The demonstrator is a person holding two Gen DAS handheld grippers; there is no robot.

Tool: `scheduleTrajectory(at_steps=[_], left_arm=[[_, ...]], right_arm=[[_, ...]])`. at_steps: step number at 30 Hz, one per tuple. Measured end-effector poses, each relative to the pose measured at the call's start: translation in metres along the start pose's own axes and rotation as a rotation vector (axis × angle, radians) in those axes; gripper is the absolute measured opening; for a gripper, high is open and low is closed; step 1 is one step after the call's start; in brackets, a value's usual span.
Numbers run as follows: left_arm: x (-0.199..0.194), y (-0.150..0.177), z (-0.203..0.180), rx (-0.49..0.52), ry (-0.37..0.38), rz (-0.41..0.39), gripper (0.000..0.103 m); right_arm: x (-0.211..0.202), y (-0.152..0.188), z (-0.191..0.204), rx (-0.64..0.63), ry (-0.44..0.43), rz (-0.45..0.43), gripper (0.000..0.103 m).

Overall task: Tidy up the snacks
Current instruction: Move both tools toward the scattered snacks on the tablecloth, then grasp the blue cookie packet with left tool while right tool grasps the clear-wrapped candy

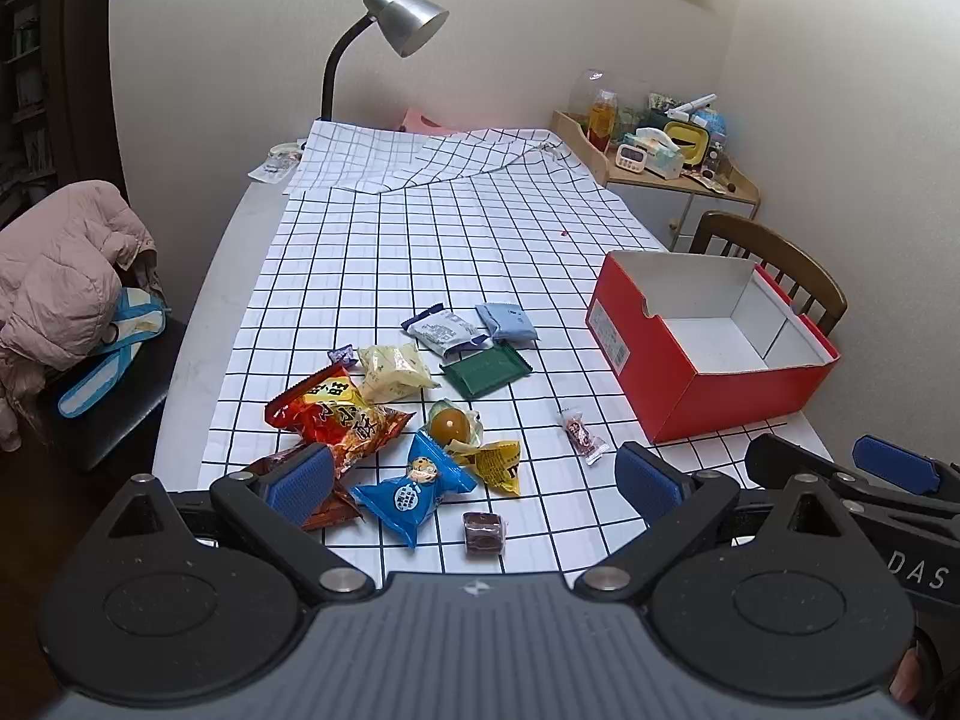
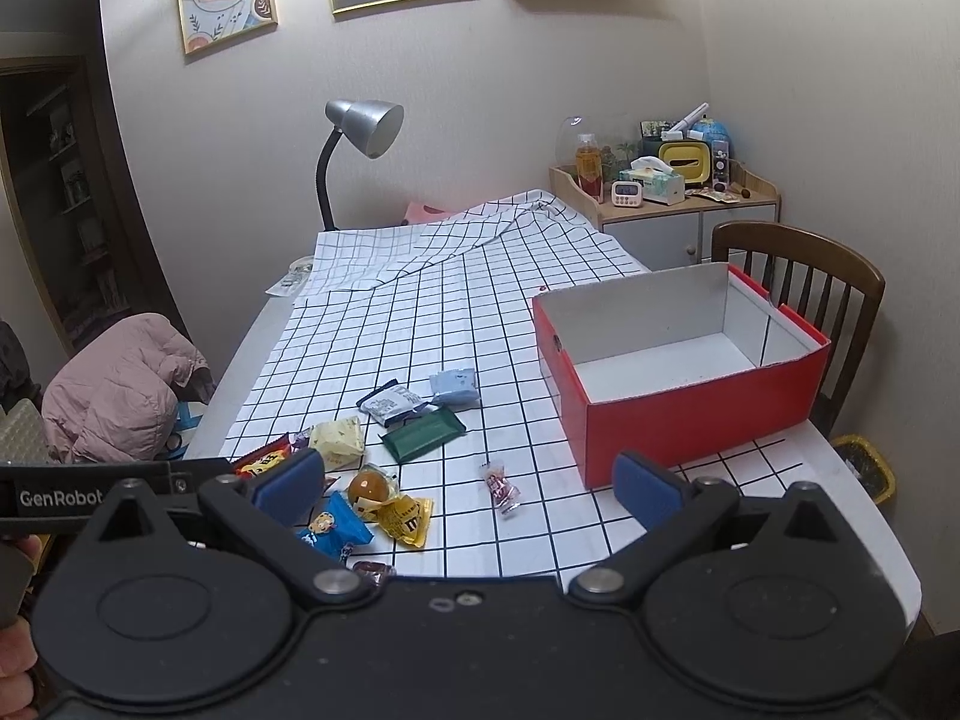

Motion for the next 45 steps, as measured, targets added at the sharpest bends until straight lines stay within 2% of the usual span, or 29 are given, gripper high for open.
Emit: scheduleTrajectory(at_steps=[24,38,45], left_arm=[[0.002,-0.005,-0.002,0.009,0.011,0.005,0.101],[0.014,-0.008,0.007,-0.013,-0.002,0.015,0.101],[0.035,0.002,0.024,-0.049,-0.046,0.075,0.101]], right_arm=[[0.000,-0.005,0.003,-0.008,-0.025,-0.011,0.103],[0.014,-0.006,0.007,-0.022,-0.052,0.006,0.101],[0.034,0.003,0.020,-0.070,-0.088,0.057,0.102]])
Point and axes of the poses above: each gripper's, at about its wrist camera, not at the fingertips, and x roughly the way its jaws point, z to its left, y to its underside, the point moved 8 cm from there along x, roughly the way its jaws point, and after that the axes turned 11 degrees about -x, right-handed, at the moved point
